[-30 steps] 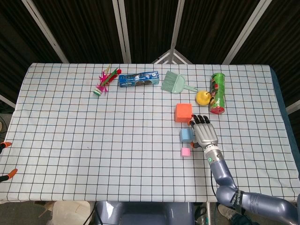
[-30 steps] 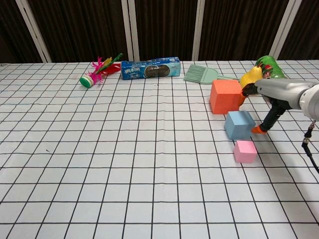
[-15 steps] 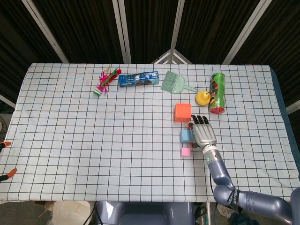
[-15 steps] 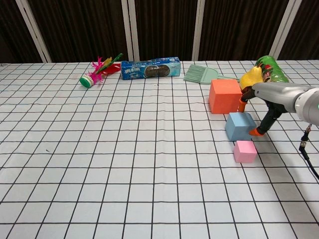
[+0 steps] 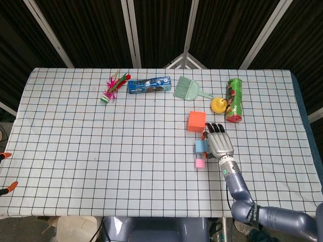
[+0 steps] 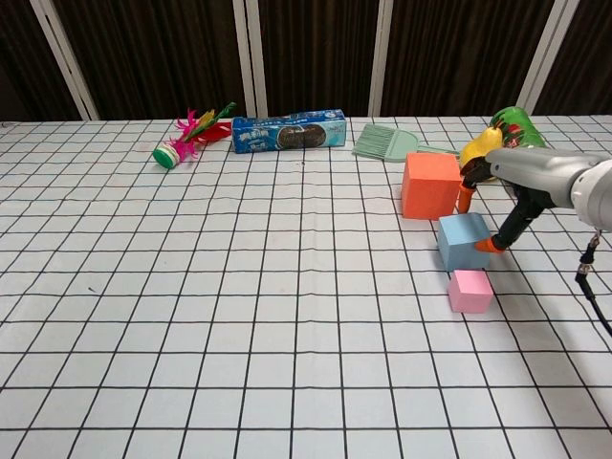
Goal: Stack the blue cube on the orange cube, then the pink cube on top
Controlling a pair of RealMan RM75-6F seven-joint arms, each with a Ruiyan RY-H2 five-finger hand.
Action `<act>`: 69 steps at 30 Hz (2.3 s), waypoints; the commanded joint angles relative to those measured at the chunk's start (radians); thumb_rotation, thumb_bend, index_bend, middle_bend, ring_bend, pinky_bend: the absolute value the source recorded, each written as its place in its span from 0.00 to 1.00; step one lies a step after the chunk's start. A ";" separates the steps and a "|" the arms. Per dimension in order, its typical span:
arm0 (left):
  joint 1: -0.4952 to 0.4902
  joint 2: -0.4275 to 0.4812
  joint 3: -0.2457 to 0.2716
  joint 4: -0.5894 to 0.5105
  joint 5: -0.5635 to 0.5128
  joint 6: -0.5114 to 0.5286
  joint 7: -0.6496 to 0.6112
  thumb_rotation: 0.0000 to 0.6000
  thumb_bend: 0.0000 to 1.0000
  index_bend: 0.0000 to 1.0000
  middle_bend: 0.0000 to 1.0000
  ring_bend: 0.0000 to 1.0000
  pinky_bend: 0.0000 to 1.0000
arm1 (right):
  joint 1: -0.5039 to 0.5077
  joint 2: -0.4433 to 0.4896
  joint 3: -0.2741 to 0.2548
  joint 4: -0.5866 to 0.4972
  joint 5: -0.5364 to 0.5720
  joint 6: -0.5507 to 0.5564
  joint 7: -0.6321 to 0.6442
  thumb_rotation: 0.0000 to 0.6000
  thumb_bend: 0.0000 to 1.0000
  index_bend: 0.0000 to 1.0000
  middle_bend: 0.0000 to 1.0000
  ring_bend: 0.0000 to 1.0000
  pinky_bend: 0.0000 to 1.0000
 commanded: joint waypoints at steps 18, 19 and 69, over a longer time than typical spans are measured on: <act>0.003 0.009 0.003 0.005 0.009 0.001 -0.028 1.00 0.21 0.22 0.01 0.00 0.02 | 0.031 0.076 0.029 -0.140 0.010 0.072 -0.041 1.00 0.33 0.42 0.09 0.02 0.00; 0.002 0.009 0.003 0.005 0.009 0.000 -0.027 1.00 0.21 0.22 0.01 0.00 0.02 | 0.040 0.077 0.038 -0.151 0.012 0.077 -0.050 1.00 0.33 0.42 0.09 0.02 0.00; -0.020 -0.045 -0.050 0.007 -0.158 -0.018 0.127 1.00 0.21 0.22 0.01 0.00 0.02 | 0.396 0.077 0.131 0.211 0.453 -0.207 -0.102 1.00 0.36 0.44 0.09 0.02 0.00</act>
